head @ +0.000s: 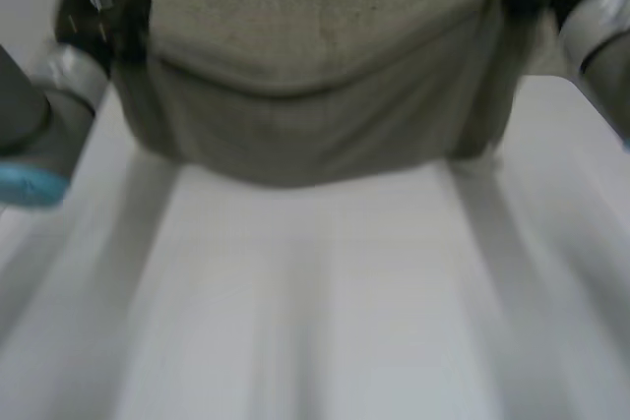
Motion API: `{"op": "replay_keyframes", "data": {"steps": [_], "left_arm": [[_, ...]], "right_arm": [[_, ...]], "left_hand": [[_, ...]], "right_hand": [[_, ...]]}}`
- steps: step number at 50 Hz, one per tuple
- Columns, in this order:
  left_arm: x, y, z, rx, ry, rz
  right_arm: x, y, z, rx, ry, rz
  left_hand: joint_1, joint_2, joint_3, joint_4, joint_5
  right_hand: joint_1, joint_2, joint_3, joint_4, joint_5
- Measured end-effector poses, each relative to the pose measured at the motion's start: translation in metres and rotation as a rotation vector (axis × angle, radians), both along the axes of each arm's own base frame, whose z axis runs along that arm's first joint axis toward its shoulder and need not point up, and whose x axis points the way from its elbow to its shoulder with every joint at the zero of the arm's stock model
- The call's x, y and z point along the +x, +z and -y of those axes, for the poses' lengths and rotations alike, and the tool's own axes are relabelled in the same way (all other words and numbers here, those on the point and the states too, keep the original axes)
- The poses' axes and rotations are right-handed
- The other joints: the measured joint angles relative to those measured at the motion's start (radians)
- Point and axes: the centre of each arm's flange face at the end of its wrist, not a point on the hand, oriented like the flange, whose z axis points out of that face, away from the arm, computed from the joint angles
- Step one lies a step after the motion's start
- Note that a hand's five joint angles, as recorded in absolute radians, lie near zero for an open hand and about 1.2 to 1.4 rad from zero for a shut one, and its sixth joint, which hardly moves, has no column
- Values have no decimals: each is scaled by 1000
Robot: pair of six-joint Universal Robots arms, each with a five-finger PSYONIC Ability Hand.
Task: Fold the towel.
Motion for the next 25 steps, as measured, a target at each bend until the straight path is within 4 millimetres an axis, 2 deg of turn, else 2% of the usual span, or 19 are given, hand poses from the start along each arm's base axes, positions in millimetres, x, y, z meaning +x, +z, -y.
{"op": "replay_keyframes", "data": {"steps": [1,2,4,7,9,11,14,16,17,19,20,23,24,25], "left_arm": [[-2,22,-2,-48,-15,-40],[-3,35,-4,-77,-24,-65],[-4,76,-13,-167,-58,-148],[-3,107,-23,-235,-91,-217],[-2,112,-26,-247,-101,-235],[0,110,-26,-239,-106,-243],[6,82,-16,-170,-83,-226],[13,48,-8,-90,-52,-198],[15,37,-6,-66,-44,-189],[23,-3,-2,24,-17,-147],[24,-11,-2,40,-14,-139],[29,-61,-8,132,-14,-62],[29,-67,-9,141,-17,-49],[29,-82,-14,162,-27,-16]], "right_arm": [[1,23,-3,-79,18,65],[1,35,-5,-120,29,98],[0,67,-14,-222,62,182],[-2,79,-20,-245,84,217],[-2,74,-21,-215,90,212],[-2,63,-21,-165,93,197],[-1,29,-21,-48,105,144],[-1,-4,-24,54,120,89],[-2,-13,-25,80,123,74],[-6,-48,-29,177,133,18],[-8,-56,-31,199,135,4],[-19,-103,-40,324,131,-68],[-21,-110,-42,344,130,-80],[-25,-123,-46,380,127,-101]], "left_hand": [[0,0,0,0,0],[0,0,0,0,0],[0,0,0,0,0],[0,0,0,0,5],[0,0,0,0,5],[0,0,0,0,5],[0,0,0,0,6],[0,0,0,0,6],[0,0,0,0,6],[0,0,0,0,6],[0,0,0,0,6],[0,0,0,0,6],[0,0,0,0,6],[0,0,0,0,6]], "right_hand": [[0,0,0,0,0],[0,0,0,0,0],[0,0,0,0,1],[0,0,0,0,4],[0,0,0,0,4],[0,0,0,0,4],[0,0,0,0,4],[0,0,0,0,4],[0,0,0,0,4],[0,0,0,0,4],[0,0,0,0,4],[0,0,0,0,4],[0,0,0,0,4],[0,0,0,0,4]]}}
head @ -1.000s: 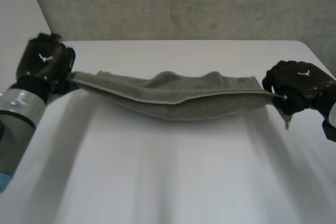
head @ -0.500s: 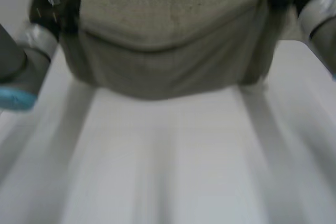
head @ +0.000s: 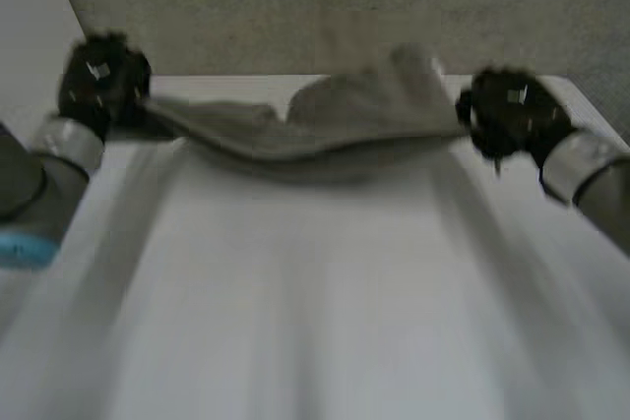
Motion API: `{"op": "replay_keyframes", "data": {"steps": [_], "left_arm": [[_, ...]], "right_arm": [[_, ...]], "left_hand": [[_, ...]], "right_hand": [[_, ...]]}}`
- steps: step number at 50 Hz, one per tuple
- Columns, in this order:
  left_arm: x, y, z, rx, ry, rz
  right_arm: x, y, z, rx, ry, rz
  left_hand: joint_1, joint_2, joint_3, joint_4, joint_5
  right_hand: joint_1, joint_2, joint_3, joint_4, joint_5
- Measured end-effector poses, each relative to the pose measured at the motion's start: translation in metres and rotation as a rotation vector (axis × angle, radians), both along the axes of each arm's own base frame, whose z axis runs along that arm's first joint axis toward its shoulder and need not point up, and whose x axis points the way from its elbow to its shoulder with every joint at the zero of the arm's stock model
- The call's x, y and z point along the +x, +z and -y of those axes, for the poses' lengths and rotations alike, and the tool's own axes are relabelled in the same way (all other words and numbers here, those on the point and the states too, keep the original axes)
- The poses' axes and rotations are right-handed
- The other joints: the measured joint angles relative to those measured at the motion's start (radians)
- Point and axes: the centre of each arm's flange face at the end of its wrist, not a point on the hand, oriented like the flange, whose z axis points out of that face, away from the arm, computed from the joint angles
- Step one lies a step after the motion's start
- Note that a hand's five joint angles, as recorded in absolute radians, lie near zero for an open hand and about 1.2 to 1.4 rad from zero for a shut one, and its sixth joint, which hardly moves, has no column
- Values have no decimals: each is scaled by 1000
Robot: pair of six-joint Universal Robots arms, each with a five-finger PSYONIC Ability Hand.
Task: Fold the towel.
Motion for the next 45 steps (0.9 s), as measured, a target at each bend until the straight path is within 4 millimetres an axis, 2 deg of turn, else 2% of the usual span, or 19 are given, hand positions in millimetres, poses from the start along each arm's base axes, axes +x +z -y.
{"op": "replay_keyframes", "data": {"steps": [4,7,9,14,16,21,24,27,31,37,40,45], "left_arm": [[0,-39,-21,42,-49,110],[-1,-52,-34,51,-71,168],[0,-52,-41,43,-77,190],[5,-27,-53,-10,-63,206],[11,-3,-62,-43,-44,195],[24,39,-87,-83,-14,146],[28,50,-98,-82,-9,117],[32,53,-103,-69,-9,101],[35,45,-99,-30,-17,96],[32,13,-79,81,-42,106],[29,-9,-62,143,-53,117],[25,-32,-37,193,-61,136]], "right_arm": [[-12,-39,-15,100,-1,-81],[-20,-52,-23,138,-3,-124],[-25,-54,-28,152,-6,-142],[-38,-27,-38,135,-18,-142],[-46,-4,-45,113,-27,-123],[-63,39,-59,69,-44,-66],[-71,53,-63,52,-53,-46],[-78,60,-61,40,-56,-37],[-83,56,-51,55,-53,-39],[-84,28,-21,118,-28,-107],[-78,7,-5,151,-1,-190],[-65,-15,12,169,24,-292]], "left_hand": [[0,0,0,0,0],[0,0,0,0,0],[0,0,0,0,0],[0,0,0,0,0],[0,0,0,0,0],[0,0,0,0,0],[0,0,0,0,0],[0,0,0,0,0],[0,0,0,0,0],[0,0,0,0,0],[0,0,0,0,0],[0,0,0,0,0]], "right_hand": [[0,0,0,0,0],[0,0,0,0,0],[0,0,0,0,0],[0,0,0,0,0],[0,0,0,0,0],[0,0,0,0,0],[0,0,0,0,0],[0,0,0,0,0],[0,0,0,0,0],[0,0,0,0,0],[0,0,0,0,0],[0,0,0,0,0]]}}
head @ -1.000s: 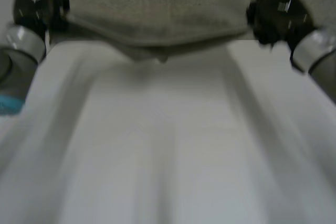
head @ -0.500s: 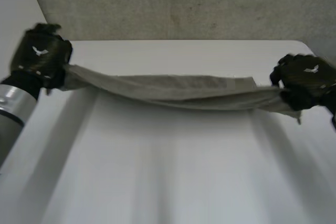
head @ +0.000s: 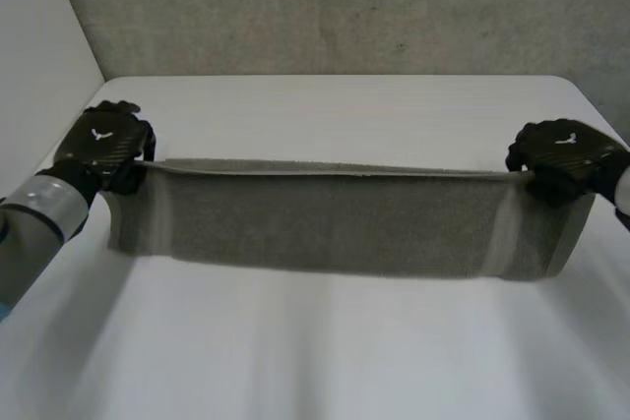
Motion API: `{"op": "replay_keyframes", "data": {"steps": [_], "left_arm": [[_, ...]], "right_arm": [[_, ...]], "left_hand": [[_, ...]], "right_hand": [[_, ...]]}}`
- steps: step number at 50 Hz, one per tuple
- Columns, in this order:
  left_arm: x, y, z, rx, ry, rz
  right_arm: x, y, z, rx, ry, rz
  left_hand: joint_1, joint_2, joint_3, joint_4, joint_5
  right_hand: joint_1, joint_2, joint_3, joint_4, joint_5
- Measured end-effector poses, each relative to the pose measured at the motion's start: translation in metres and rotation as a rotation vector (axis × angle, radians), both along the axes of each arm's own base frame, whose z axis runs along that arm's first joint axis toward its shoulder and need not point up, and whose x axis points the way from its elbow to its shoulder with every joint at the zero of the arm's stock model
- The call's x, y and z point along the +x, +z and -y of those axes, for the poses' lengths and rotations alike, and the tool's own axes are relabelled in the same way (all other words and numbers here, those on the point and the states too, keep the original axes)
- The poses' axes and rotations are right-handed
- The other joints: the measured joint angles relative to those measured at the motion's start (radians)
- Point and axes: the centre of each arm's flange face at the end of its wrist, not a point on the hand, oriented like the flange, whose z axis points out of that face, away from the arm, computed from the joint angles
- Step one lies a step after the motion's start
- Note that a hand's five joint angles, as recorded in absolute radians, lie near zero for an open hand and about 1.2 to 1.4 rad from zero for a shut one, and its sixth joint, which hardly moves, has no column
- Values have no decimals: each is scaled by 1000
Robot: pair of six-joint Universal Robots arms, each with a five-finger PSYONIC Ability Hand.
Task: Fold the towel.
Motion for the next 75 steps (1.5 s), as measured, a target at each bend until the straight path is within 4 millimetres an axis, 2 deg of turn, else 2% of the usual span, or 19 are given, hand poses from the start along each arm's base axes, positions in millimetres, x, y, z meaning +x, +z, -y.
{"op": "replay_keyframes", "data": {"steps": [9,16,26,38,39,41,42,43,45,47,50,55,64,69,73,75], "left_arm": [[-4,-30,48,18,0,28],[-8,-46,72,31,-4,30],[-9,-69,90,59,7,34],[-8,-81,103,49,43,59],[-8,-81,103,45,48,66],[-7,-81,104,41,58,78],[-6,-82,104,38,68,89],[-6,-82,104,34,79,99],[-6,-82,104,29,98,116],[-5,-81,103,22,124,139],[-6,-80,102,14,151,164],[-8,-73,99,-1,173,185],[-8,-48,82,-17,177,179],[-5,-30,60,-14,173,163],[-3,-21,42,-5,171,141],[-2,-16,29,5,171,117]], "right_arm": [[21,-24,26,-30,23,-34],[35,-38,46,-110,21,0],[47,-64,64,-130,27,10],[51,-84,76,-119,10,-6],[51,-85,77,-121,9,-7],[51,-86,77,-123,10,-6],[52,-87,77,-126,12,-6],[52,-87,78,-129,13,-6],[53,-87,78,-136,15,-5],[54,-85,79,-151,17,-3],[57,-81,80,-178,22,3],[60,-68,80,-230,23,24],[56,-23,71,-304,-16,120],[46,0,45,-266,-59,181],[35,2,20,-188,-93,197],[28,-5,3,-116,-115,195]], "left_hand": [[0,0,0,0,0],[0,0,0,0,0],[0,0,0,0,3],[-2,-2,0,0,3],[-87,-113,0,0,-103],[-247,-293,0,0,-273],[-442,-476,0,0,-459],[-541,-586,0,0,-572],[-696,-744,0,0,-728],[-798,-852,0,0,-856],[-844,-909,0,0,-927],[-862,-943,0,0,-969],[-862,-943,0,0,-968],[-862,-943,0,0,-967],[-862,-943,0,0,-967],[-862,-943,0,0,-965]], "right_hand": [[0,0,0,0,1],[0,0,0,0,4],[0,0,0,0,6],[-2,-1,0,0,4],[-81,-86,0,0,-75],[-220,-232,0,0,-216],[-349,-348,0,0,-346],[-431,-437,0,0,-443],[-595,-599,0,0,-622],[-763,-767,0,0,-823],[-976,-991,0,0,-1080],[-1083,-1075,0,0,-1108],[-1087,-1075,0,0,-1108],[-1087,-1075,0,0,-1108],[-1092,-1075,0,0,-1108],[-1092,-1075,0,0,-1108]]}}
